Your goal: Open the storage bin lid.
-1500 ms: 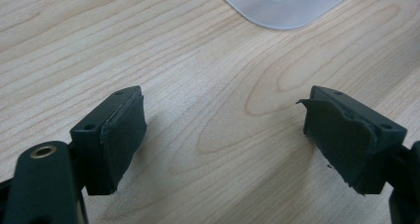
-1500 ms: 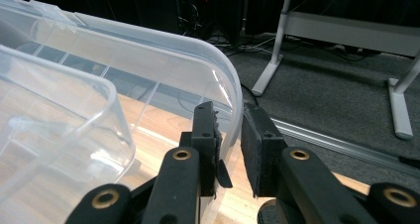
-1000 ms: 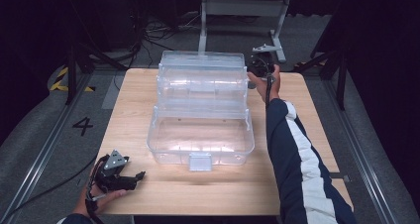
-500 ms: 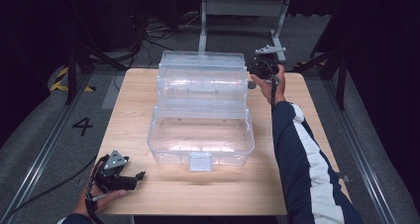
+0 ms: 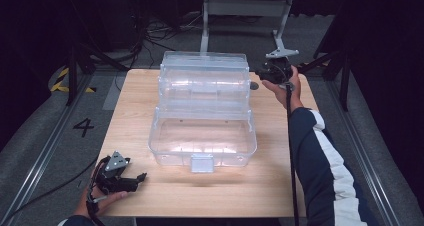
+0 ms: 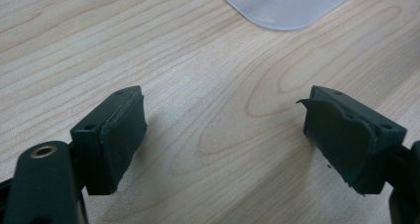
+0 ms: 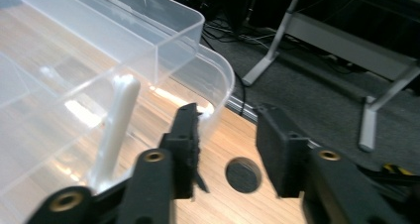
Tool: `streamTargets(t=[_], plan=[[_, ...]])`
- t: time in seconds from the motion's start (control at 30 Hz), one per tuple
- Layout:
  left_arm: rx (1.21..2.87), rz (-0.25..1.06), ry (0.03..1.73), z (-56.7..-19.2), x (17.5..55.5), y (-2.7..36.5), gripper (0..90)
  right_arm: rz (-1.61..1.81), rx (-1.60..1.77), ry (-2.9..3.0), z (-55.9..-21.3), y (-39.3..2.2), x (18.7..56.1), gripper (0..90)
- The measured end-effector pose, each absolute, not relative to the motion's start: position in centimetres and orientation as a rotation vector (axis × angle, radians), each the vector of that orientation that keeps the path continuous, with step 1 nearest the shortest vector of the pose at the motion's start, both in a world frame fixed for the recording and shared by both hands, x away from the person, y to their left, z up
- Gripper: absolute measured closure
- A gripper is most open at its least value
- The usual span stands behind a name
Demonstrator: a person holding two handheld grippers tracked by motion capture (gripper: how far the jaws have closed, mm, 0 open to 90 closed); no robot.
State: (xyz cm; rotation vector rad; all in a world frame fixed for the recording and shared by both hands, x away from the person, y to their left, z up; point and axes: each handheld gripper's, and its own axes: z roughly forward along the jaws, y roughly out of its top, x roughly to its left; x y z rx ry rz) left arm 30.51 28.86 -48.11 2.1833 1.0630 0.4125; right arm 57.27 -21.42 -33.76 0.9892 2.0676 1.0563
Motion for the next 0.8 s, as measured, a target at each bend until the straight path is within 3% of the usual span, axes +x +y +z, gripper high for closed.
streamTargets(t=[0.8], plan=[[2.182, 0.419, 1.061, -48.2, 30.5, 28.8, 17.0, 1.031, 0.914, 2.145, -32.6, -23.5, 52.6, 47.2]])
